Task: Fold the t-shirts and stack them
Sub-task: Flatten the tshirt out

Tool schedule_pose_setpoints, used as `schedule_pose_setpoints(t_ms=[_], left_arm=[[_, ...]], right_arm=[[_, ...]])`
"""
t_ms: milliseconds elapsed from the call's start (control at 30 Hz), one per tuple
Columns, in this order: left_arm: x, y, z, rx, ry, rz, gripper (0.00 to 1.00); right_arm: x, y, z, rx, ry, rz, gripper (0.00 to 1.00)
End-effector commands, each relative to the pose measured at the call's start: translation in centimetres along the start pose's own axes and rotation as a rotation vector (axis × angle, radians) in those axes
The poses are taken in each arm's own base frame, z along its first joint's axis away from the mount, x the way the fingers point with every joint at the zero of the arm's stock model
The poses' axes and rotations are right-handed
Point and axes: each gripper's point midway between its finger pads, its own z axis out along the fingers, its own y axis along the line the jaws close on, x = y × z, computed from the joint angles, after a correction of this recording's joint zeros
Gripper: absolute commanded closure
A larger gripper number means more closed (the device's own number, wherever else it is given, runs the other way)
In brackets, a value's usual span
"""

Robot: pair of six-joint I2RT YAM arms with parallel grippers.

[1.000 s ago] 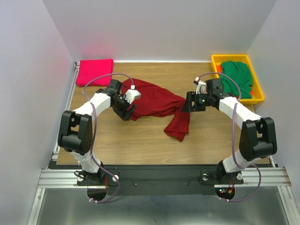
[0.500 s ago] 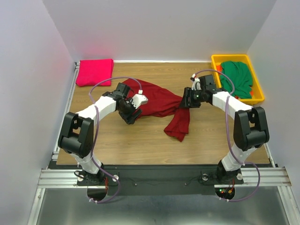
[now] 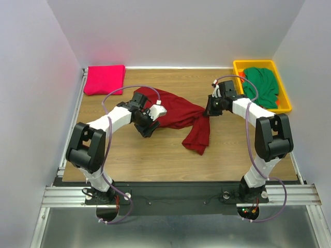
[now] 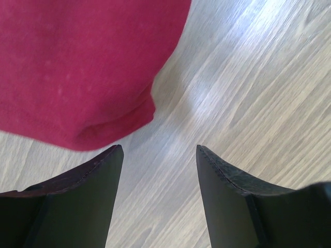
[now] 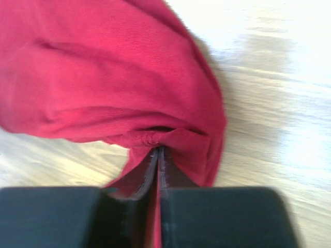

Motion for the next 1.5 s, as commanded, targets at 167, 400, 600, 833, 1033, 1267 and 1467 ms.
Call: schedule_pose_setpoints(t_ms=[167,400,600,833,1033,1267,1467], left_arm=[[-0.4,1.1,2.5,-0.031,0.015,-0.014,0.36],[-0.8,3.4,2.8,-0.102,0.015,-0.052,0.85],[-2.9,5.4,-1.6,-0.057,-0.098,-0.100,1.00],[-3.4,4.2,-3.3,0.020,-0.119,-0.075,1.00],[-3.2,3.7,-3.1,0.038,-0.115,-0.080,1.00],[-3.3,3.8,-3.2,0.034,-0.119,-0.091,1.00],[-3.0,3.5,-3.0,0.034,-0.120,-0.101,1.00]], right_arm=[[-3.6,0.1,-3.2,0.058,-0.115,-0.169,0.99],[-5.9,1.1,-7.5,0.003,-0.199,-0.294,1.00],[-8.1,0.6,-10.7,0.012,-0.259,-0.376,0.99],[-5.6,2.6,-8.2,-0.084,-0.169,-0.258,0.37],[-4.5,3.1,-4.9,0.002,-0.139,-0.224,0.22],[-4.3,1.6,-1.6,0.058,-0.088,-0.170,0.26],[-3.9,1.2,-0.2,0.062,-0.060,-0.145,0.41]])
